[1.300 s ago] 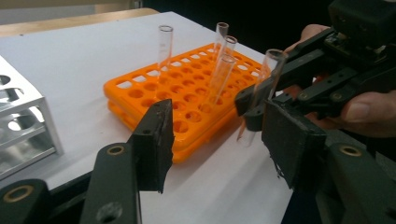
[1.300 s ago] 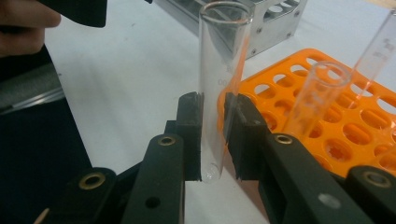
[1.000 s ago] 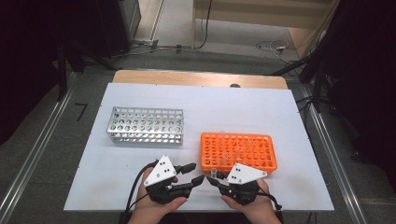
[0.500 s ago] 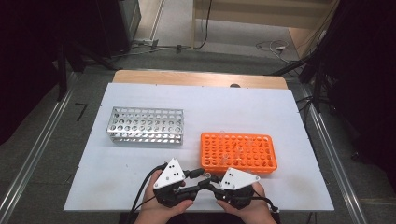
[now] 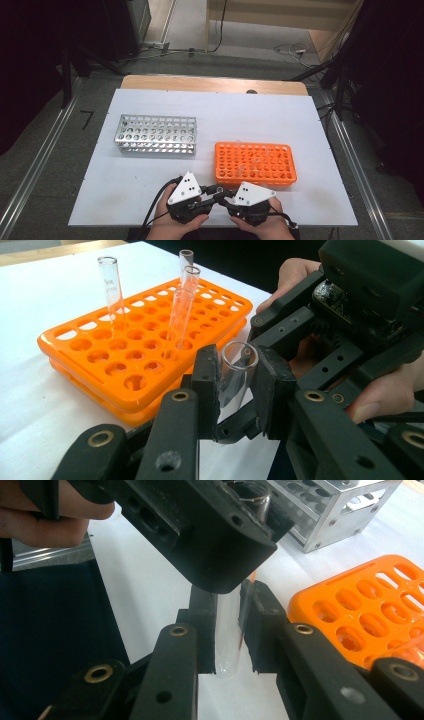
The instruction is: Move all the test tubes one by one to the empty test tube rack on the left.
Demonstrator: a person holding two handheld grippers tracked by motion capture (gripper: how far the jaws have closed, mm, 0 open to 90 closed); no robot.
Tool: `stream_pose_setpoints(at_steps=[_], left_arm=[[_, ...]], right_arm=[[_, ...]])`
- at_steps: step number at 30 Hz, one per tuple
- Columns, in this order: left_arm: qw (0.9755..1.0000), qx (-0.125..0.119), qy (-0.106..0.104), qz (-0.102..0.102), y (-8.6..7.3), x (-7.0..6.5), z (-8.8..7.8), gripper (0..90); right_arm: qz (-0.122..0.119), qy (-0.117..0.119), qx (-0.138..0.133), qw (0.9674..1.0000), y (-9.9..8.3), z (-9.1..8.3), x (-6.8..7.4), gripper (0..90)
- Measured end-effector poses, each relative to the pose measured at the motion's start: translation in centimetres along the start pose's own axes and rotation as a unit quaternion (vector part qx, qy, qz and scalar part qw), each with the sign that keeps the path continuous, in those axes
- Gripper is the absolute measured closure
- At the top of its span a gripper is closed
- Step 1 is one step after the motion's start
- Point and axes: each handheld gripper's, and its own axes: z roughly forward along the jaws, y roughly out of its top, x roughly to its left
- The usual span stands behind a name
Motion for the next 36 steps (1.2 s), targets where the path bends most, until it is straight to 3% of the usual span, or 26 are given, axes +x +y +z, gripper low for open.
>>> stream_pose_setpoints(at_steps=[20,28,30,33,36], left_arm=[[0.9999,-0.003,0.01,0.01,0.0,0.0,-0.2,75.6],[0.9997,-0.011,0.019,0.006,0.1,0.4,-0.7,75.7],[0.9997,-0.013,0.021,0.005,0.1,0.5,-0.9,75.7],[0.9996,-0.014,0.024,0.004,0.1,0.7,-1.0,75.7],[0.9995,-0.017,0.027,0.001,0.2,0.8,-1.2,75.8]], right_arm=[[0.006,0.005,-0.004,1.0,0.0,-0.1,-0.1,72.3],[0.012,0.007,-0.009,0.9999,-0.1,-0.4,-0.3,59.4],[0.017,0.001,-0.009,0.9998,-0.1,-0.6,-0.5,48.7],[0.021,0.0,-0.012,0.9997,-0.1,-0.8,-0.7,43.7],[0.027,-0.01,-0.018,0.9994,-0.1,-1.3,-0.9,30.7]])
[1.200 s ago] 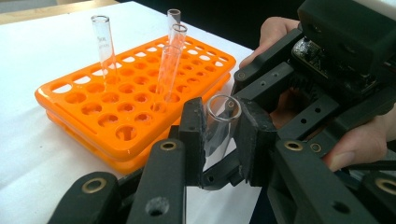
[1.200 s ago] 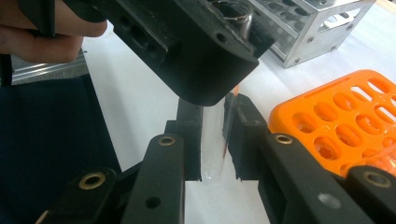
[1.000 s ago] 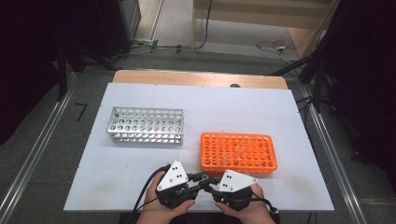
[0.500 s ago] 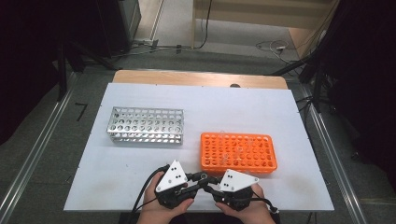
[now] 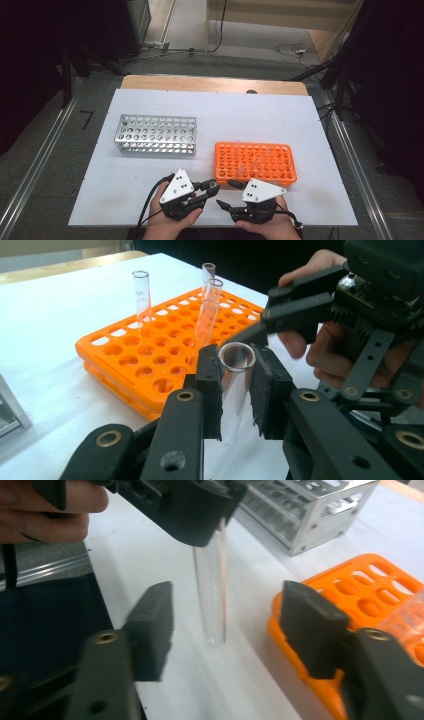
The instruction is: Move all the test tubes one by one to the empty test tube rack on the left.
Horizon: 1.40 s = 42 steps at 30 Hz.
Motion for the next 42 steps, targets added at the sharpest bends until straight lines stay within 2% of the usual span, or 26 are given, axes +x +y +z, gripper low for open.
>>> stream_pose_setpoints(at_steps=[5,14,21,26,31,42], left_arm=[[1.0,-0.005,0.005,-0.002,0.1,0.3,-0.4,75.7],[0.9998,-0.009,0.015,-0.003,0.4,0.9,-1.2,75.8],[0.9995,-0.01,0.028,-0.005,0.6,1.4,-1.8,75.8],[0.9991,-0.015,0.038,-0.009,1.0,2.1,-2.6,75.8],[0.9987,-0.016,0.048,-0.01,1.4,2.7,-3.1,75.8],[0.9976,-0.019,0.066,-0.005,3.0,4.0,-3.7,75.8]], right_arm=[[0.015,-0.008,-0.008,0.9998,0.1,-0.6,-0.4,17.8],[0.043,-0.004,-0.027,0.9987,-0.2,-2.1,-1.8,0.1],[0.061,-0.012,-0.043,0.9971,-0.7,-3.6,-3.1,0.0],[0.076,-0.034,-0.052,0.9952,-1.1,-4.9,-4.1,0.0],[0.093,-0.045,-0.063,0.9927,-1.5,-5.9,-5.2,0.0],[0.103,-0.073,-0.069,0.9896,-2.6,-7.5,-7.0,0.0]])
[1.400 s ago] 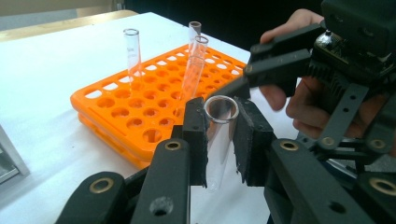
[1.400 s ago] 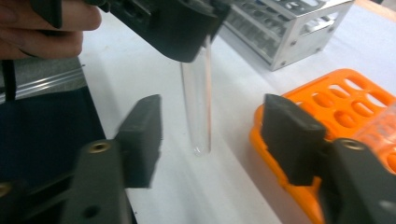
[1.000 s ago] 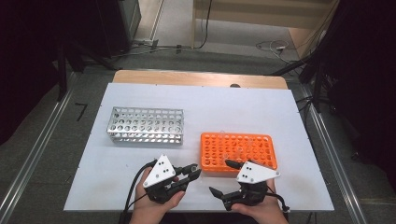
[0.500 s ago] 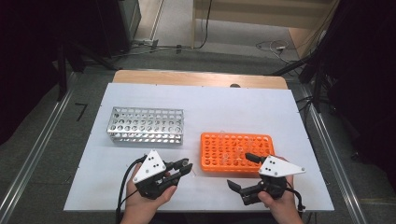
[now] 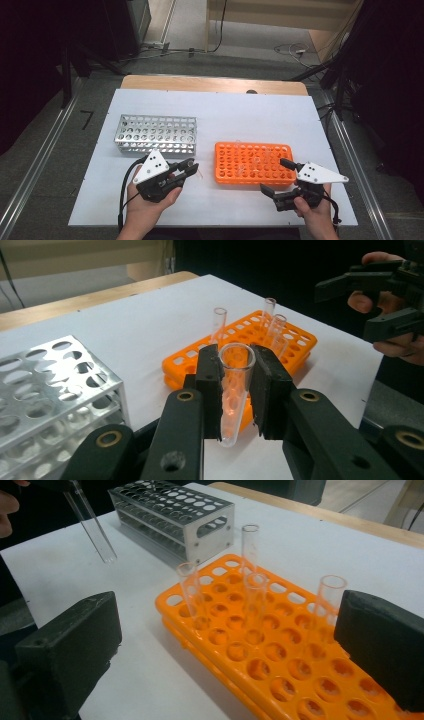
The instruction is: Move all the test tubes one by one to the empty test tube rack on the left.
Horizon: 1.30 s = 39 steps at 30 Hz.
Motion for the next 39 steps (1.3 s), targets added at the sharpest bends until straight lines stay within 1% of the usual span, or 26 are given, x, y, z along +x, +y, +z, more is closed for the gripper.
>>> stream_pose_setpoints(at_steps=[10,19,23,28,30,32,34,39], left_arm=[[0.9999,-0.008,0.013,-0.004,1.7,1.8,0.5,75.8],[0.9995,-0.002,0.03,0.0,3.2,3.6,1.4,75.8],[0.9993,-0.002,0.038,-0.002,3.8,4.5,1.9,75.8],[0.9988,0.005,0.048,-0.001,4.5,5.8,2.7,75.8],[0.9987,0.005,0.05,-0.004,4.7,6.3,3.0,75.8],[0.9986,0.003,0.052,-0.008,4.9,6.8,3.3,75.8],[0.9985,0.005,0.053,-0.01,5.1,7.2,3.6,75.8],[0.9983,0.012,0.058,-0.003,5.8,8.0,4.5,75.8]], right_arm=[[0.014,-0.026,-0.008,0.9995,-0.5,-1.2,-2.0,0.0],[0.024,-0.045,-0.009,0.9987,-0.9,-1.7,-3.4,0.0],[0.025,-0.05,-0.007,0.9984,-1.0,-1.8,-3.7,0.0],[0.029,-0.054,-0.005,0.9981,-1.2,-1.9,-4.0,0.0],[0.028,-0.057,-0.007,0.998,-1.2,-1.9,-4.1,0.0],[0.032,-0.063,-0.01,0.9975,-1.2,-2.1,-4.2,0.0],[0.035,-0.063,-0.012,0.9974,-1.3,-2.2,-4.4,0.0],[0.035,-0.061,-0.008,0.9975,-1.5,-2.2,-4.7,0.0]])
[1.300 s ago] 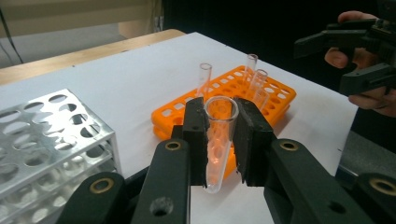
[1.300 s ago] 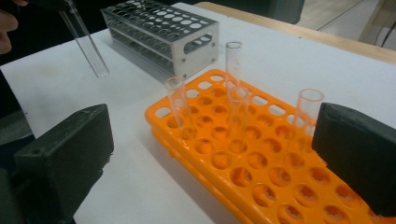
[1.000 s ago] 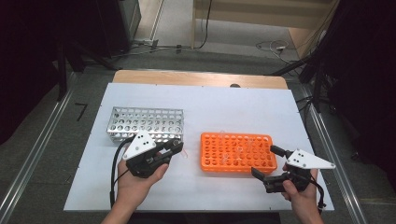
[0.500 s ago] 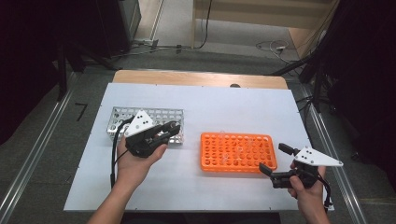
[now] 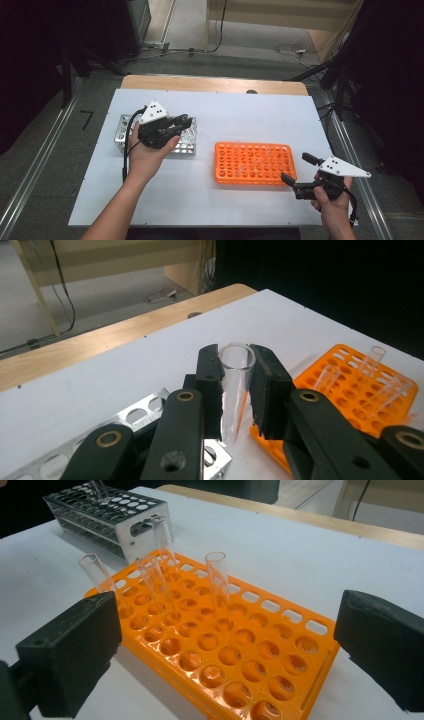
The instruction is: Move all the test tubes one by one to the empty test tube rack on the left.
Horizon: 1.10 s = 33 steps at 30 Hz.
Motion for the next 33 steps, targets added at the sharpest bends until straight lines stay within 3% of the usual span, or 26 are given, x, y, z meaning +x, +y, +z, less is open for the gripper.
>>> stream_pose_setpoints(at_steps=[7,9,21,33], left_arm=[[1.0,0.002,-0.001,-0.008,0.9,1.0,1.4,75.8],[1.0,0.004,0.001,-0.002,1.1,1.2,1.8,75.8],[0.9996,0.011,0.027,-0.002,2.2,2.9,3.6,75.8],[0.9982,0.035,0.048,-0.005,1.7,4.1,5.3,75.8]], right_arm=[[0.001,0.0,0.0,1.0,-0.2,0.1,-0.1,0.0],[0.0,0.0,0.002,1.0,-0.2,0.1,-0.1,0.0],[0.005,-0.006,-0.001,1.0,-0.3,0.1,-0.4,0.0],[0.006,-0.005,0.003,1.0,-0.4,0.2,-0.5,0.0]])
